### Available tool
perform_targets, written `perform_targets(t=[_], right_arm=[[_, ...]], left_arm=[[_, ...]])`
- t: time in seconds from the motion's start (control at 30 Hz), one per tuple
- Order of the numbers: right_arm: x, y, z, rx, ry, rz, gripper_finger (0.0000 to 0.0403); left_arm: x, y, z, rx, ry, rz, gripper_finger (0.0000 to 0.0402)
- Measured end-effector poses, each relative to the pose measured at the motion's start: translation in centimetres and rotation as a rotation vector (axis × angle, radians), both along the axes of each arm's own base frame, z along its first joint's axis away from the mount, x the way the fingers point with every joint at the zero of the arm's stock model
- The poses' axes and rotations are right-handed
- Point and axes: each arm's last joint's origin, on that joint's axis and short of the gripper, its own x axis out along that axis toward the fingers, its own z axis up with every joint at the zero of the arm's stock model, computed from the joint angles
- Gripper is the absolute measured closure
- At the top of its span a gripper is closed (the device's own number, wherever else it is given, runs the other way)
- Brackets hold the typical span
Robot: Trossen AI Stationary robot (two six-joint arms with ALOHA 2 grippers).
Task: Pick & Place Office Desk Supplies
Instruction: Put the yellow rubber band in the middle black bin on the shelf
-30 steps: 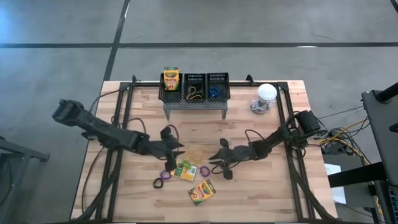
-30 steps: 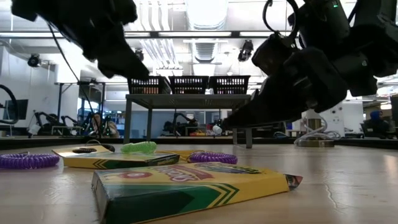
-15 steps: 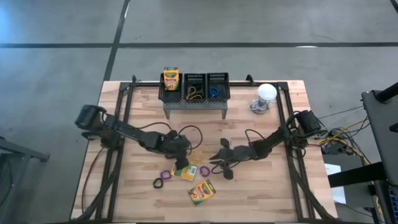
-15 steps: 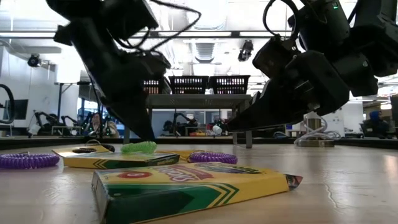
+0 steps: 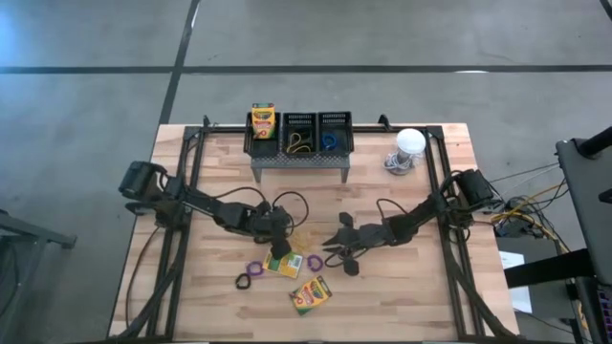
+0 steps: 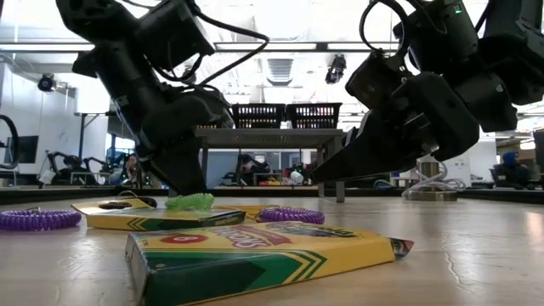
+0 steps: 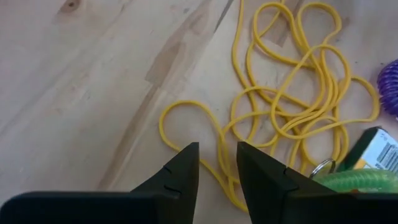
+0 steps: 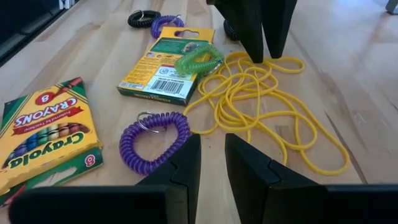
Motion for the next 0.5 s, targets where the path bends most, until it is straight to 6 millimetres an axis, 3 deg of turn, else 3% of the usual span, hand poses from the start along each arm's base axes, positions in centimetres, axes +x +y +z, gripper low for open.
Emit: perform_targets(t=[0.13,0.3,0.5], right_arm=[[0.00,0.00,0.00,0.000,0.000,0.000,0.0335],[0.00,0.00,0.00,0.000,0.000,0.000,0.0335],[0.00,0.00,-0.01,0.000,0.001,0.000,0.0335]], left_arm=[[0.00,0.00,-0.02,0.003,-0.002,-0.006,0.0321],[-0.02,0.01,-0.04,0.015,0.002,-0.026,0.0391],[0.06,0.00,0.78,0.018,-0.007,-0.032,0.0399]])
